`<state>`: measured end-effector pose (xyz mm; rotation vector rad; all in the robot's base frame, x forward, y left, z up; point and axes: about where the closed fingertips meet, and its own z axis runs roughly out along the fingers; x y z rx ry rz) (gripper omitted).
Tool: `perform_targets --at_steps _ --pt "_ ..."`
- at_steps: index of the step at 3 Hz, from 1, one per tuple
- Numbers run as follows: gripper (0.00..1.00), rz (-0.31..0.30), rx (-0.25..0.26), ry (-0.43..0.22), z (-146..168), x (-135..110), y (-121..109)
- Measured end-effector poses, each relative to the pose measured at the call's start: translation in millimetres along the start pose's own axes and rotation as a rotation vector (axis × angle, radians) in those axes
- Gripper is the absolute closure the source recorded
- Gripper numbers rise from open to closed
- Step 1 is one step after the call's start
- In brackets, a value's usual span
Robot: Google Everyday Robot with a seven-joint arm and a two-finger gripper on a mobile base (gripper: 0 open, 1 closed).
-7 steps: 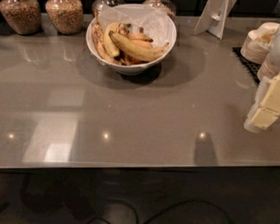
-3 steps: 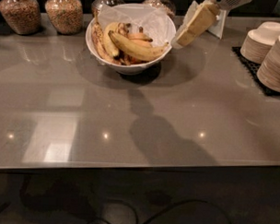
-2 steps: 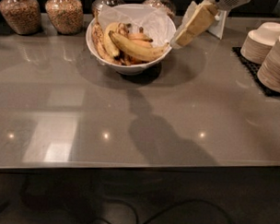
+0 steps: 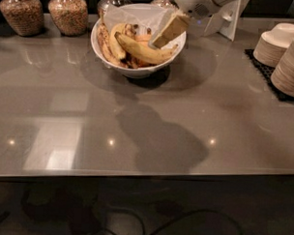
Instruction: Pick banana from white bowl
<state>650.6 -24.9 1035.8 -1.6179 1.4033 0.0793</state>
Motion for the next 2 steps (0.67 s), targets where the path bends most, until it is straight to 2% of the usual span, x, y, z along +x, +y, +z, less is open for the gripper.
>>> perform_targets --at_steps 1,2 --pt "0.4 0.013 -0.05 -0.036 33.0 -5.7 10.5" --pt "0.45 0.039 -0.091 -0.052 55.8 -5.3 22.8"
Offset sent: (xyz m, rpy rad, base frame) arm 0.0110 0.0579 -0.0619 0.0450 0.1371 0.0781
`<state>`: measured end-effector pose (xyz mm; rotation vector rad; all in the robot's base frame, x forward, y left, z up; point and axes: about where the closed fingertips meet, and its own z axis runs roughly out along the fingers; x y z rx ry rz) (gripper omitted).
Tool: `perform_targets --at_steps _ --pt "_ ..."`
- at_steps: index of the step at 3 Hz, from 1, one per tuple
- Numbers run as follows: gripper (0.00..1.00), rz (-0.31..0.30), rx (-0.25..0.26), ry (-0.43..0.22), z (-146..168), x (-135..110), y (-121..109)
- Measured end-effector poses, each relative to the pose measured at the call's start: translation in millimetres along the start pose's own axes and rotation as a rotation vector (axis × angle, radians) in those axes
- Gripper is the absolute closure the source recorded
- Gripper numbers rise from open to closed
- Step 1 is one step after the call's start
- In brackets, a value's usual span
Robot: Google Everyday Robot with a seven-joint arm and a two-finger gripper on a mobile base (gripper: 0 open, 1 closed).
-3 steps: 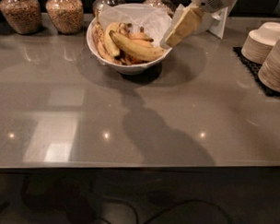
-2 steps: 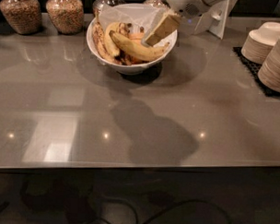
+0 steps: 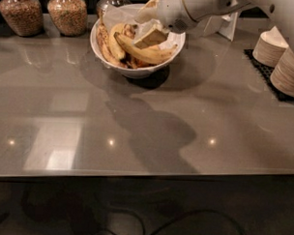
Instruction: Pick banana from white bowl
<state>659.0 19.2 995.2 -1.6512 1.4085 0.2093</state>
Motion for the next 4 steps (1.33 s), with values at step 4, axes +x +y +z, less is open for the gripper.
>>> perform_targets --at_steps 4 --pt "0.44 0.141 -0.018 0.122 52.7 65.6 1.7"
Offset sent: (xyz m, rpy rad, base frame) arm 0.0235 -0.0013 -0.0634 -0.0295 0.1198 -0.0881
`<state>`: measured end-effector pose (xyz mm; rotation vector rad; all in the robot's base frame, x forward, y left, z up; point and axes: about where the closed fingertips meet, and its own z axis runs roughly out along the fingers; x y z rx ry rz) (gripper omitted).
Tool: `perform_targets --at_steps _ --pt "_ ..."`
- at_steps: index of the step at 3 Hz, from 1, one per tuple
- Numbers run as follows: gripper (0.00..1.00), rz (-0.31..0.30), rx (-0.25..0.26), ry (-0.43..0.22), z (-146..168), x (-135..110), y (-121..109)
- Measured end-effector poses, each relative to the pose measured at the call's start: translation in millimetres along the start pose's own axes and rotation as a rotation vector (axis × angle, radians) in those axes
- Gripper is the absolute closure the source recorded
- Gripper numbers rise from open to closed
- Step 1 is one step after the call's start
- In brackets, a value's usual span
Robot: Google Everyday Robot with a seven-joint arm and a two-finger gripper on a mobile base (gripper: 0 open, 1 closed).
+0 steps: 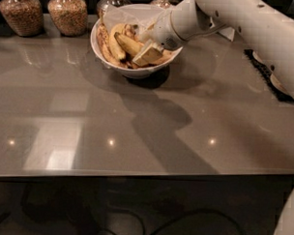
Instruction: Pick banana from white bowl
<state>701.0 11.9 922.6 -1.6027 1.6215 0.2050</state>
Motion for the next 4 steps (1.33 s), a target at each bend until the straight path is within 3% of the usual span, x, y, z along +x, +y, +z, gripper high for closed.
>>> perform_targets --at_steps 2,4 --pt "0.49 0.037 0.015 0.065 17.3 22.1 -17.1" --pt "0.91 0.04 0.008 0.087 19.1 29.5 -16.8"
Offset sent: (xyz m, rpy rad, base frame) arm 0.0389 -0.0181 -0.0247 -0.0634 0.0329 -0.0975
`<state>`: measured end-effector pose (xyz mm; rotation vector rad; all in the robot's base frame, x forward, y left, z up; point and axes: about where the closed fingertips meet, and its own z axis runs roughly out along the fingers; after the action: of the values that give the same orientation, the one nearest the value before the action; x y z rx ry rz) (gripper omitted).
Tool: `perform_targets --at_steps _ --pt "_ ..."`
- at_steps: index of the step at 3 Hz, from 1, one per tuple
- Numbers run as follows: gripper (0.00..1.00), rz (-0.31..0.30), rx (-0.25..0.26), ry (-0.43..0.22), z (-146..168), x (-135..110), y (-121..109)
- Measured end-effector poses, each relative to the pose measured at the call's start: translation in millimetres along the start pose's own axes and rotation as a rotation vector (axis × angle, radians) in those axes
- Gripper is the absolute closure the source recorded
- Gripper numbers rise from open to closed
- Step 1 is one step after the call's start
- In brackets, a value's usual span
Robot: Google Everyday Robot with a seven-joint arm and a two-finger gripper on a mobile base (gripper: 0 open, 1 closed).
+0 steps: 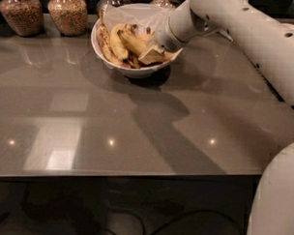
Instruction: Pick banana from white bowl
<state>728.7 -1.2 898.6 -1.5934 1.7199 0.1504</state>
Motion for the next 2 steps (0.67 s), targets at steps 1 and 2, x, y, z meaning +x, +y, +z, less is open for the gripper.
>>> perform_targets --at_steps 1,2 --pt "1.0 -0.075 0.023 -0.027 -26.1 -21.8 5.3" --pt "1.0 -0.196 0.052 -0.046 -65.9 -56.1 10.6"
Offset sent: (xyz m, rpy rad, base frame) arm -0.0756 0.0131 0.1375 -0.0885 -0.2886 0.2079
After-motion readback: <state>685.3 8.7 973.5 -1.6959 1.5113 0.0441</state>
